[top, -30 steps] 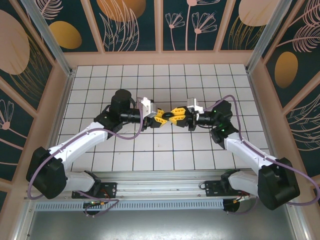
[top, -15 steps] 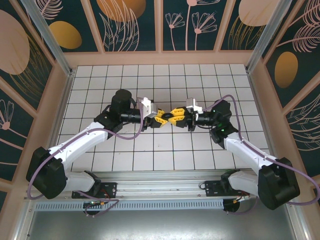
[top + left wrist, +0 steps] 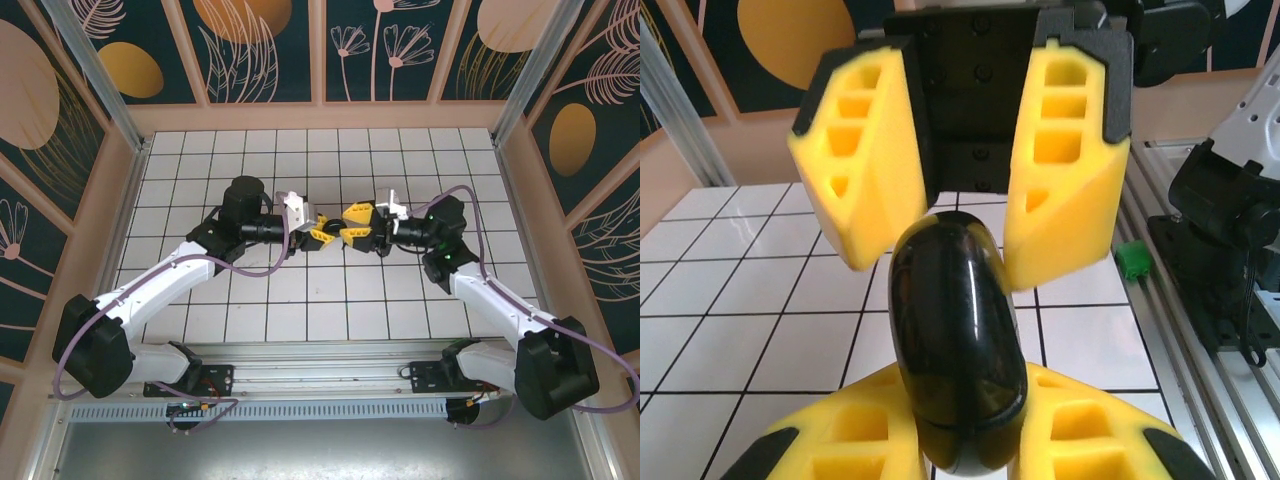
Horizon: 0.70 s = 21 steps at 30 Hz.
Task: Insert wireless bluetooth earbuds into charging case
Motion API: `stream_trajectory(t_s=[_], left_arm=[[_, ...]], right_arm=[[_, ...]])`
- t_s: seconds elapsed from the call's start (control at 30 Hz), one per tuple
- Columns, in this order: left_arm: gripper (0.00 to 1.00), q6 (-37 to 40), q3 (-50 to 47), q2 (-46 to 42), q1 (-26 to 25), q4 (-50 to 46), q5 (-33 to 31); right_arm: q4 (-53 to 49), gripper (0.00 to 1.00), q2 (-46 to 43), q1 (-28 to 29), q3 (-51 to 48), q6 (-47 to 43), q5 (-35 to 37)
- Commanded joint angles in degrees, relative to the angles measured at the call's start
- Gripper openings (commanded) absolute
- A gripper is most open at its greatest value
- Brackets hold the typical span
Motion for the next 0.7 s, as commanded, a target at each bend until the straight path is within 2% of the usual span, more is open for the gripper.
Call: stream_trajectory(t_s=[0.0,0.37,0.67], left_arm=[[0.14,1.97,0.21,0.29,-0.46,-2.76,2.12],[0.13,1.97,-1.89,0.32,-0.52,-1.06,1.75],[0.13,-1.32,-4.33,0.86,-0.45,4.74,0.45]], right_arm=[[1.3,0.44,0.16,-1.1,2.88,1.24,4.07],[-2.31,0.45,0.0,-1.39,3.47,1.52,7.75],[-10.76,0.46,-1.13,-1.98,5.74,-2.31,8.5]])
